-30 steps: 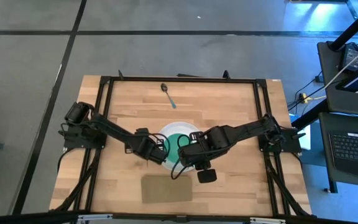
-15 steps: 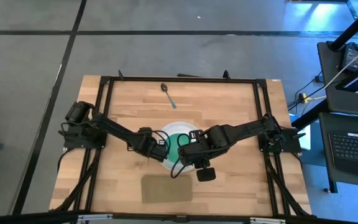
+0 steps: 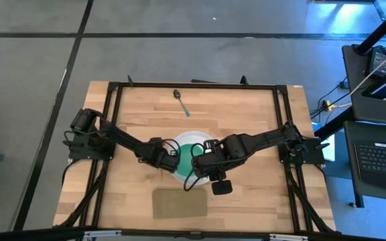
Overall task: Set table place
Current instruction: Put the gold fork on the left side of the white plate
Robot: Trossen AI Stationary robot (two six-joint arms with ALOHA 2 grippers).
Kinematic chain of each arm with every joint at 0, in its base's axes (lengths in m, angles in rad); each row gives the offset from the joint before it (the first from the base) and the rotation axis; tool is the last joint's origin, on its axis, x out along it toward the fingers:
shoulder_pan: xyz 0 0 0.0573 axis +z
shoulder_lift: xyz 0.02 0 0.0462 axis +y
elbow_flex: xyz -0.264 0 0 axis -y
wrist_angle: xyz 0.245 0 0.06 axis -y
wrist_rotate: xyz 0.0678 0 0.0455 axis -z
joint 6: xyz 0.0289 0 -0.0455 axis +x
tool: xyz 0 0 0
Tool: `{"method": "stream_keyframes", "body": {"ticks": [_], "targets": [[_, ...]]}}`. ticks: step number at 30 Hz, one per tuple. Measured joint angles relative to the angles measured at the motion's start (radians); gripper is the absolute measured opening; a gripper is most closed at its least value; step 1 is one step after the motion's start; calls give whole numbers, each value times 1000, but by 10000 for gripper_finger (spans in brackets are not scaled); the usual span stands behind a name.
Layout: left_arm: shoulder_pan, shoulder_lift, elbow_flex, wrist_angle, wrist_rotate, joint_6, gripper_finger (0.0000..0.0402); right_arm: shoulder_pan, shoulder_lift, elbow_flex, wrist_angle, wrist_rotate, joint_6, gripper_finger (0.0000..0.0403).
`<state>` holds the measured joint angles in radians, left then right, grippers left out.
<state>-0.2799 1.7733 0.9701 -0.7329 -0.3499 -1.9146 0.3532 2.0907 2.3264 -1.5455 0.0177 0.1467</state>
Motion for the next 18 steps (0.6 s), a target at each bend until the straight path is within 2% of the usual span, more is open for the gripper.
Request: {"method": "stream_keyframes", "body": {"ticks": [9,18], "targets": [[-1,0,-3,2,-10,-12,23,-16,0,0,0,7,10,126],[1,-31,-5,-9,-13,13,83,-22,0,0,0,7,10,126]]}}
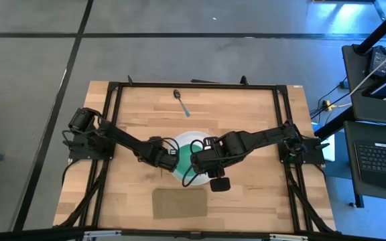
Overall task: Set table place
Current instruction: Put the gold fork on the left side of the white plate, then put the blue spoon into the blue bowl
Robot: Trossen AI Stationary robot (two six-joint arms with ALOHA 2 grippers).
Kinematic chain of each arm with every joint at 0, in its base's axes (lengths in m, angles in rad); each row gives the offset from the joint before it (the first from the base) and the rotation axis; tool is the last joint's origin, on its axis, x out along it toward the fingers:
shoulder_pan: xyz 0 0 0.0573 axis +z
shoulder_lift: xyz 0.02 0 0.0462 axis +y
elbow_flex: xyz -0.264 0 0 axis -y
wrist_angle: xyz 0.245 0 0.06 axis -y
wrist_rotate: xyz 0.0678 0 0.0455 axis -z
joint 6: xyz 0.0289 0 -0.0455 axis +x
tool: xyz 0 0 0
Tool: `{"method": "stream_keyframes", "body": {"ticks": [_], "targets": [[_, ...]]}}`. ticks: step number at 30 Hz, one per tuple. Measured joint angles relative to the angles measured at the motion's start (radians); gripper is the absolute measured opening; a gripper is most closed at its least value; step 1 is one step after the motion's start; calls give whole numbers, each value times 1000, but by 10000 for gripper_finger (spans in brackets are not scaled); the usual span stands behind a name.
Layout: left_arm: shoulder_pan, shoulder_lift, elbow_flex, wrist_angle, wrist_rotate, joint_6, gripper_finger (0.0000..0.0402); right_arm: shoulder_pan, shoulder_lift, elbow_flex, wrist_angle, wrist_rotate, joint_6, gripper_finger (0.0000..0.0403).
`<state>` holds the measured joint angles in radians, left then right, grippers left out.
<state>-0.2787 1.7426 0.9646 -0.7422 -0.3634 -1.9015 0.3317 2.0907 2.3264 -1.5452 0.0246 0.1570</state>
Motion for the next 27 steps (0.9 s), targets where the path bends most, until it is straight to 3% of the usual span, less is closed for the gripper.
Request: {"method": "stream_keyframes", "body": {"ticks": [11,20,27], "targets": [[-1,-59,53,-18,-27,43,119,-2,0,0,0,9,-19,126],[5,-132,150,-131,-136,132,113,-22,-31,0,-24,139,-26,126],[-6,-253,167,-156,-236,172,112,-119,-128,0,12,246,20,126]]}}
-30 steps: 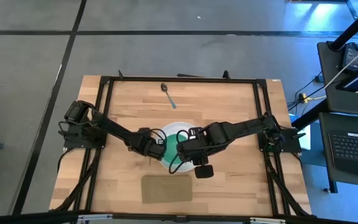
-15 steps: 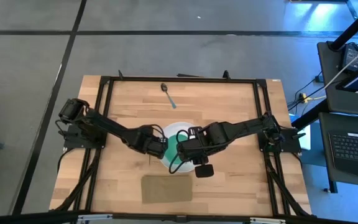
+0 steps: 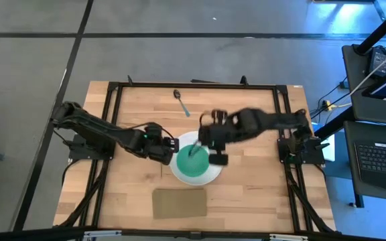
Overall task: Set table place
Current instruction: Put the blue spoon into the blue bowl
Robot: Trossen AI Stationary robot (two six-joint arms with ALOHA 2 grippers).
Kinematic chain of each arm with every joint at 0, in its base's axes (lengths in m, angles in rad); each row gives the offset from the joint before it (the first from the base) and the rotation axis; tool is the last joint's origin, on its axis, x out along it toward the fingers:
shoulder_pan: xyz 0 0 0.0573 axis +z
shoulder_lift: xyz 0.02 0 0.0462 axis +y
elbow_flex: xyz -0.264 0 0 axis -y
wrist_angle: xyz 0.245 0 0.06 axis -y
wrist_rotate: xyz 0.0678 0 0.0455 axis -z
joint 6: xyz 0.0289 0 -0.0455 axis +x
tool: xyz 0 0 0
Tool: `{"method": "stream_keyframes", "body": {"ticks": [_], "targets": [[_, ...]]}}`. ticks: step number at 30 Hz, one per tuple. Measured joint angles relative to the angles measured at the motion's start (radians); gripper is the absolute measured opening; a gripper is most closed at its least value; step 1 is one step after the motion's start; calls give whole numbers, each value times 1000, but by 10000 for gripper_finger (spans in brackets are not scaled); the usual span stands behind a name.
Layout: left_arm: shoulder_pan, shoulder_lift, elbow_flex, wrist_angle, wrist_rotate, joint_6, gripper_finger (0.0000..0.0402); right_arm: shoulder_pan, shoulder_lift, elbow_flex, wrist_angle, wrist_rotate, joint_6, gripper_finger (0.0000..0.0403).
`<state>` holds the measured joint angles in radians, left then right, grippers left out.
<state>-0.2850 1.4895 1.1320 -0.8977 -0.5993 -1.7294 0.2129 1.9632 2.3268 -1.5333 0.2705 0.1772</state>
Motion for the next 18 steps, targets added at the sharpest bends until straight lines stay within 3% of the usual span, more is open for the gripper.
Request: {"method": "stream_keyframes", "body": {"ticks": [7,13,18], "targets": [[-11,-147,0,13,-162,114,112,-111,-19,-21,76,11,81,126],[-11,-249,0,15,-243,245,112,-128,-11,-217,358,4,20,126],[-10,-311,0,16,-264,347,112,-209,-11,-358,601,-12,28,126]]}}
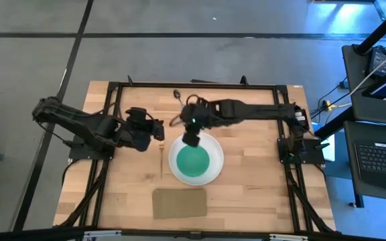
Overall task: Set table place
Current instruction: Put the blue spoon into the blue bowl
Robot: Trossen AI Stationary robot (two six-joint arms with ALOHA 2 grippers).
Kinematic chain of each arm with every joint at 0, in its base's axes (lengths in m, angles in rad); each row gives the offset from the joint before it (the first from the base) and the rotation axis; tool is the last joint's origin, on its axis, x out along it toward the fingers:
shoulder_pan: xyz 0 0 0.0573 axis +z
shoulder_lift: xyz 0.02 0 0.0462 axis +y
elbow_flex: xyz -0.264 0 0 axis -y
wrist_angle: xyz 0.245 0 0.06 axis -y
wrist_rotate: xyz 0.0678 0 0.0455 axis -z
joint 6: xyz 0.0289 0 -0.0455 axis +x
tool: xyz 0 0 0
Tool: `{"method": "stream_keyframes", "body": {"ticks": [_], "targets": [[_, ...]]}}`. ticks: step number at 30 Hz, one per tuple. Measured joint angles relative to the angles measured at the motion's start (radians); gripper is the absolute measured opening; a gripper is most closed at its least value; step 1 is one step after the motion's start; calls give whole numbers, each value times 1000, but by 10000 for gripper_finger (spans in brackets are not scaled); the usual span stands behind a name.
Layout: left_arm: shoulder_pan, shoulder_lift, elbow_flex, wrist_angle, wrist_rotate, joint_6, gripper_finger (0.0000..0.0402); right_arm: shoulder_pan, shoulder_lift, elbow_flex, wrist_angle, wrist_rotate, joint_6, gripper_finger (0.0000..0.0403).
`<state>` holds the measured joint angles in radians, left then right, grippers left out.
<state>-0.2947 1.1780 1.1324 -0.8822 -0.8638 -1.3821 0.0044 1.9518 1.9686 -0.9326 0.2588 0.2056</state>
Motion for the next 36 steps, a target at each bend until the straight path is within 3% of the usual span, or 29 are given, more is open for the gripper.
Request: {"method": "stream_keyframes", "body": {"ticks": [6,15,23,36], "targets": [[0,-47,0,0,-10,68,112,-148,0,-101,171,-133,74,126],[0,-67,0,0,-36,112,112,-310,0,-154,193,-183,158,126],[18,-67,0,0,-46,112,112,-350,51,-154,217,-212,186,126],[35,-67,0,0,-48,144,112,-405,193,-154,401,-232,233,126]]}}
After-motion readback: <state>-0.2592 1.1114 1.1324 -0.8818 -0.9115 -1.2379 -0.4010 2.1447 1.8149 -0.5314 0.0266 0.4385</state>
